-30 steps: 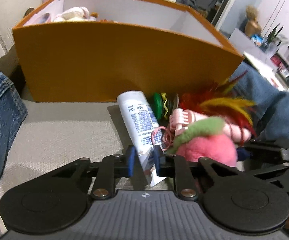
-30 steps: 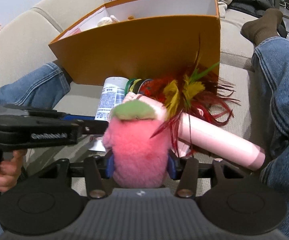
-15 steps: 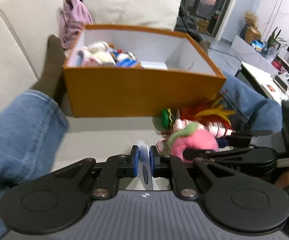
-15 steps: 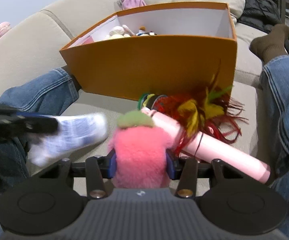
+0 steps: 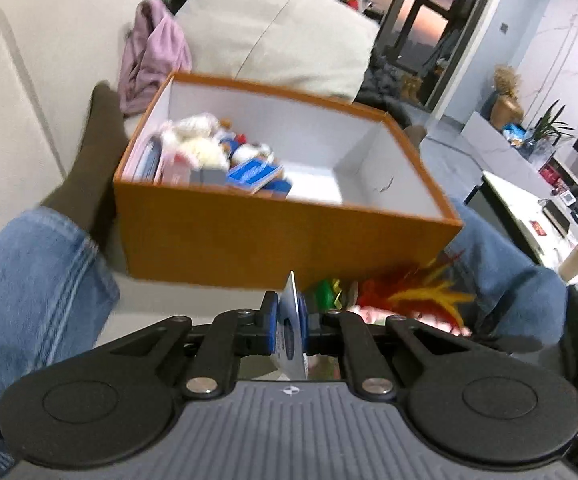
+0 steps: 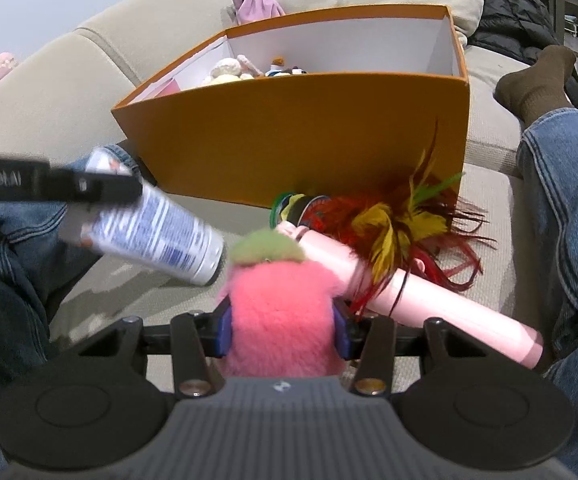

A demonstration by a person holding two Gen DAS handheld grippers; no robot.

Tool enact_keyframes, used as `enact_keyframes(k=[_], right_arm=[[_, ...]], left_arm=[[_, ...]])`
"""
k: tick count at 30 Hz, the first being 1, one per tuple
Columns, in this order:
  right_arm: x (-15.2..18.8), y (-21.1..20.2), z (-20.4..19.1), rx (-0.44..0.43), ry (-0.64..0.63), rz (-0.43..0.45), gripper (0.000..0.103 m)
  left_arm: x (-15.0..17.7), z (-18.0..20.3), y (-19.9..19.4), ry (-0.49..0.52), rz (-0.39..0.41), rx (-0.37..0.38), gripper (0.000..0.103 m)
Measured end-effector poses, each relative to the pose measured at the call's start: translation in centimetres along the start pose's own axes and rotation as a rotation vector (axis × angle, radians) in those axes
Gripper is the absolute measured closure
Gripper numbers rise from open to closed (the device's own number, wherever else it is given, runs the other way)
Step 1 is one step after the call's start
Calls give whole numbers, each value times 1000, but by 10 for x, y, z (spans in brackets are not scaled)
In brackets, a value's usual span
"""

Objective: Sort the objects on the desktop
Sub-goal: 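Lift the lotion tube and pink pompom over the shoebox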

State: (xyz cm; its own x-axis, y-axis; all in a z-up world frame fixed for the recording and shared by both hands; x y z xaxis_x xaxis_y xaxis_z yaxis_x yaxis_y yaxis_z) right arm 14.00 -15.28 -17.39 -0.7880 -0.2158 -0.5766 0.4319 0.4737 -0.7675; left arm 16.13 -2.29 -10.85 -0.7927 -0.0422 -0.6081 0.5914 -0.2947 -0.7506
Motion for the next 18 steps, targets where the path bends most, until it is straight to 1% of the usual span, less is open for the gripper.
enact_keyframes(k=[3,6,7,8,11,13,14,15,18], right_arm=[[-1,-1,0,-17,11,1,58],[-2,2,-1,-32,13,-2,57],[-2,5,-2,-33,12,-6,54],[-1,7,-2,-33,10,-10,52],[3,12,-4,-33,-1,-21,51],[7,15,-4,-30,-2,-29,51],[10,16,-4,-31,-2,-35,52],[12,18,-5,-31,-2,-37,53],[13,19,-6,-20,-15,-26,57]], left_arm=[[-12,9,-16,62,27,-18,91],[-10,14,-18,120,-12,-50,91],[-7,14,-15,139,-28,-65,91],[-2,13,-10,147,-44,-84,91],[12,8,6,156,-81,-127,90],[19,6,12,155,-94,-134,90],[23,5,15,148,-96,-133,90],[23,5,14,149,-79,-133,90],[25,4,11,155,-61,-150,89]])
Point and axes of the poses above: each gripper's, at about its wrist camera, not at the fingertips, and y roughly the way its jaws point, z to its right, x to its underside, the point moved 10 cm from there along y, roughly the way its jaws point, and after that the axes turned 4 degrees about -z, right-handed, at the moved point
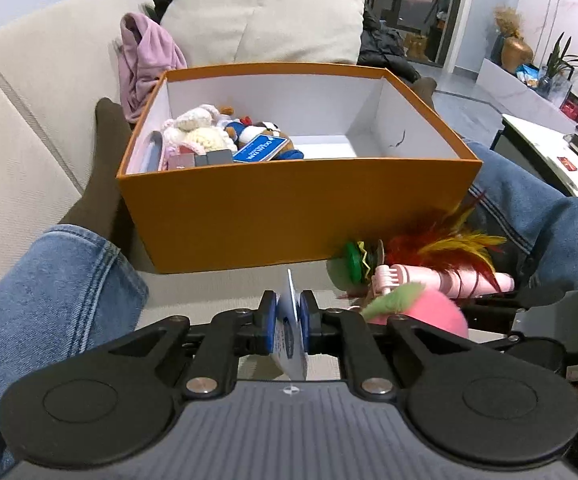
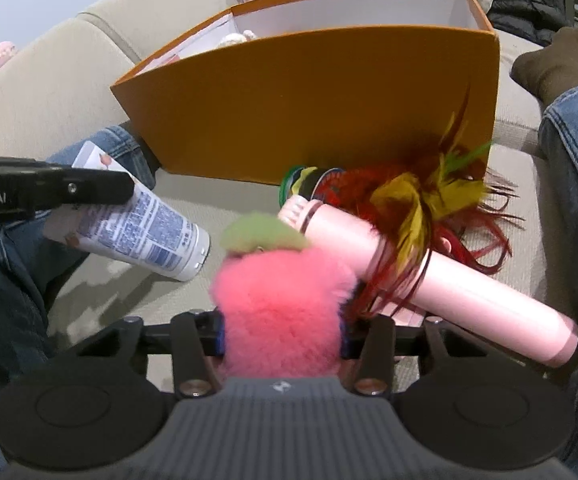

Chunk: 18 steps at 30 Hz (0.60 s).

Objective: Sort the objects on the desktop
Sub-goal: 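Lift the lotion tube and pink pompom over the shoebox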

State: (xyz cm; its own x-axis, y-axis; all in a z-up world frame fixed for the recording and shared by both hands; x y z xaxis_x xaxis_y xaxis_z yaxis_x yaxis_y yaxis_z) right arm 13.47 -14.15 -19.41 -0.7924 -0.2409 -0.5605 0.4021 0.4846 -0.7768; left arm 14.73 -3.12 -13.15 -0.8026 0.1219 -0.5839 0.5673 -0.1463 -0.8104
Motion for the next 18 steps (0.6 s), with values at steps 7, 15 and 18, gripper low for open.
enact_keyframes(k=[7,15,18], right_arm=[[-7,-25,-16,-56,-40,54,60],[-65,-85,-39,-169,-91,231,60],[-103,-105,-36,-190,-88,306,60]], left_arm=[[-8,-1,-22,-6,42,19,90],[-58,4,-66,-8,131,126,90],[-86,5,-76,-14,163,151,90]])
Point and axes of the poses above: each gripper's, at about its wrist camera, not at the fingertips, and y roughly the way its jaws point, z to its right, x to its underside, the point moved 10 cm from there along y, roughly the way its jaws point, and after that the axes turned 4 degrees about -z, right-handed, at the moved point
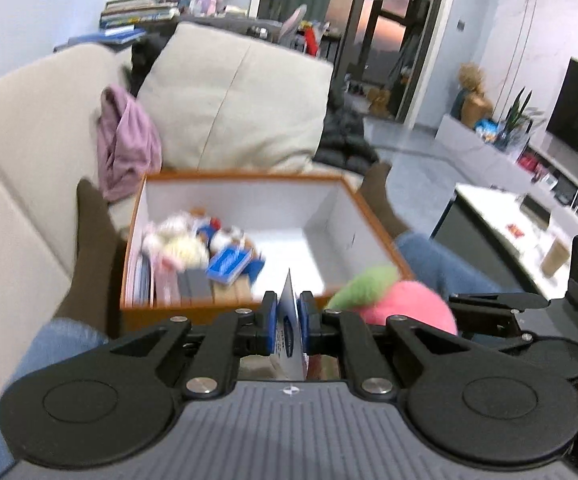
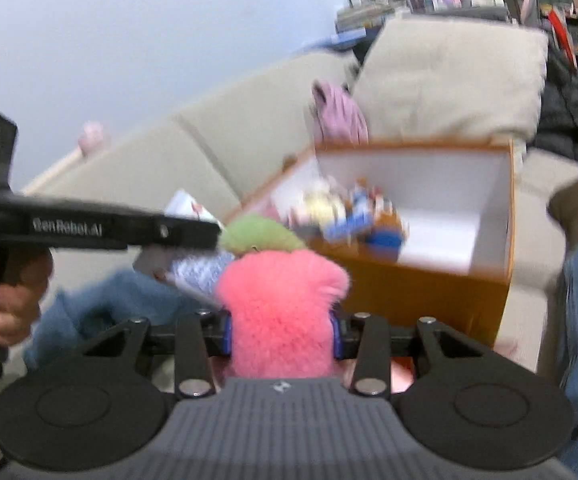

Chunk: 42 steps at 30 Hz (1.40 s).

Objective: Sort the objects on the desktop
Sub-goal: 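Lift the lotion tube and pink pompom over the shoebox, then lower the lotion tube and pompom into the shoebox and open both grippers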

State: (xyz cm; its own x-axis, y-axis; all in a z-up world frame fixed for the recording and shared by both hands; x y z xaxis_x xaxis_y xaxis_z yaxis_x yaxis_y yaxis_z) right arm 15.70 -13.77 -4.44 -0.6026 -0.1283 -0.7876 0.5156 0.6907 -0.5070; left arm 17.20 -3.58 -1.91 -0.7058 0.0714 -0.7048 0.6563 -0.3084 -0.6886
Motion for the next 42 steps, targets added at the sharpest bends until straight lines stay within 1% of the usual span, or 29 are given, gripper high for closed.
enact_keyframes(k=[5,7,10,12,14,18,22,26,30,33,37,39,41,42], right_arm=[[-65,-2,22,48,19,111,60],[-83,0,34,76,32,137,60],[-96,9,53,126,49,138,60],[-99,20,66,162,57,120,60],[-95,29,76,175,68,101,60],[-81,42,95,202,75,51,60],[-74,63,110,214,85,-12,60],[-75,86,115,216,84,-65,60],[-79,113,125,244,77,-131,60],[-83,134,133,262,70,-177,60],[-88,161,140,297,51,-207,59],[-89,173,143,298,55,-215,58],[-87,182,147,274,111,-250,54],[-86,184,148,261,134,-256,54]], left_arm=[[-49,5,5,35,60,-2,90],[-62,7,17,40,61,3,90],[-70,6,47,32,27,12,90],[-68,4,70,21,-13,19,90],[-60,1,95,11,-66,27,90],[-38,-7,135,26,-182,9,90],[-22,-13,147,84,-253,-28,90],[-18,-15,155,141,-297,-74,90],[-14,-20,167,145,-318,-110,89],[-16,-24,170,115,-294,-97,89],[-19,-28,171,87,-281,-90,88],[-19,-29,171,78,-277,-86,83],[-18,-28,171,66,-280,-72,75],[-17,-29,172,57,-284,-69,75]])
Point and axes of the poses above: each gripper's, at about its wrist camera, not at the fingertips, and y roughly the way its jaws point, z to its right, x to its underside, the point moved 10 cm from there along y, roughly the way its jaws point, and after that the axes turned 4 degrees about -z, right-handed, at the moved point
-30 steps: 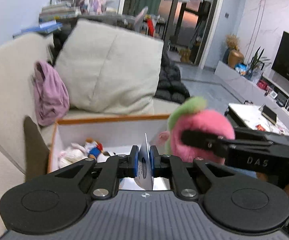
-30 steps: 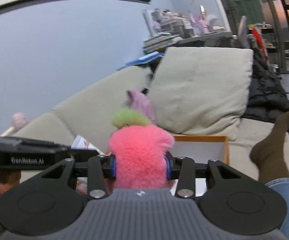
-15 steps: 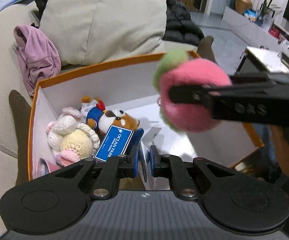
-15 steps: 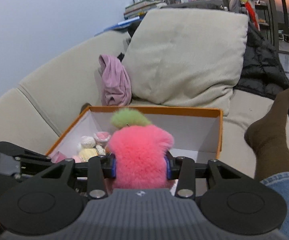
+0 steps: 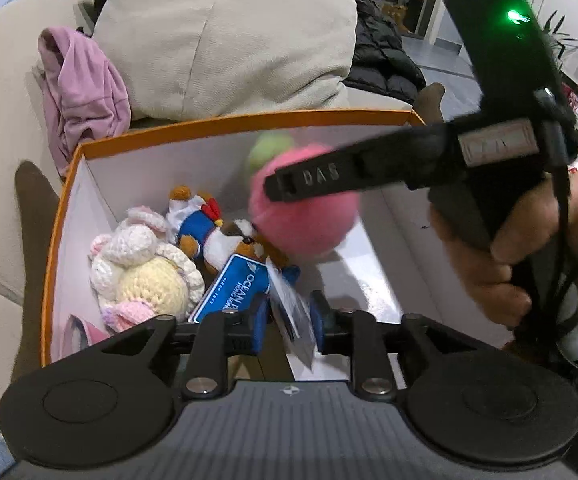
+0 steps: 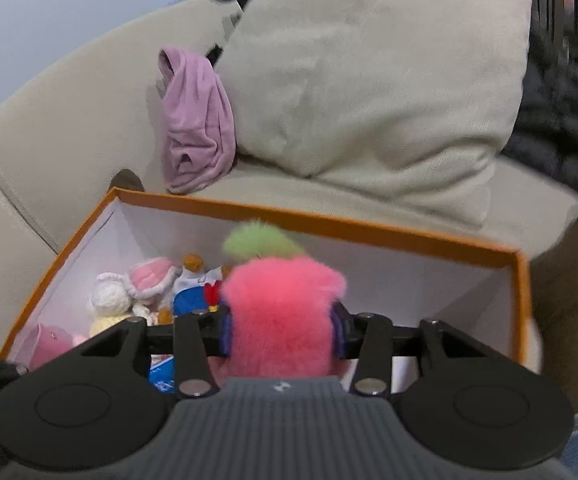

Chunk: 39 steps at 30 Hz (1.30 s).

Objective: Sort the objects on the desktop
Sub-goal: 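Lower the lotion tube and pompom into the shoebox and open both grippers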

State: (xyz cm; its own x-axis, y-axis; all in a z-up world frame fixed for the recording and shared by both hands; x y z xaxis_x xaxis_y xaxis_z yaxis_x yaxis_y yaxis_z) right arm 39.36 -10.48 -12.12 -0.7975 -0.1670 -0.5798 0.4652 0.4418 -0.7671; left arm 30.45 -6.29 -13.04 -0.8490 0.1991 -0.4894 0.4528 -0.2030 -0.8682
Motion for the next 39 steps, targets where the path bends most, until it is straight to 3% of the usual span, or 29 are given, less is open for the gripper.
enact_keyframes(k=[6,10,13,16,19,24,33,39], right_arm=[[2,-9,8,13,19,3,53],[9,-16,22,-15,122,-47,54],[12,-12,29,-20,170,-78,66],[10,1,26,-4,182,-97,67],[14,18,28,37,199,-156,75],[15,32,18,-65,254,-187,79],[14,23,15,-73,245,-147,75],[5,-8,12,-46,176,-45,68]], left_arm=[[-3,2,-1,-8,27,12,76],[-8,4,-3,4,62,7,88],[-6,9,-5,22,67,19,91],[-2,13,-8,55,66,2,92],[2,13,-12,72,57,-7,92],[9,12,-21,80,42,-8,92],[14,14,-16,90,18,-19,92],[23,17,-19,103,-16,-10,91]])
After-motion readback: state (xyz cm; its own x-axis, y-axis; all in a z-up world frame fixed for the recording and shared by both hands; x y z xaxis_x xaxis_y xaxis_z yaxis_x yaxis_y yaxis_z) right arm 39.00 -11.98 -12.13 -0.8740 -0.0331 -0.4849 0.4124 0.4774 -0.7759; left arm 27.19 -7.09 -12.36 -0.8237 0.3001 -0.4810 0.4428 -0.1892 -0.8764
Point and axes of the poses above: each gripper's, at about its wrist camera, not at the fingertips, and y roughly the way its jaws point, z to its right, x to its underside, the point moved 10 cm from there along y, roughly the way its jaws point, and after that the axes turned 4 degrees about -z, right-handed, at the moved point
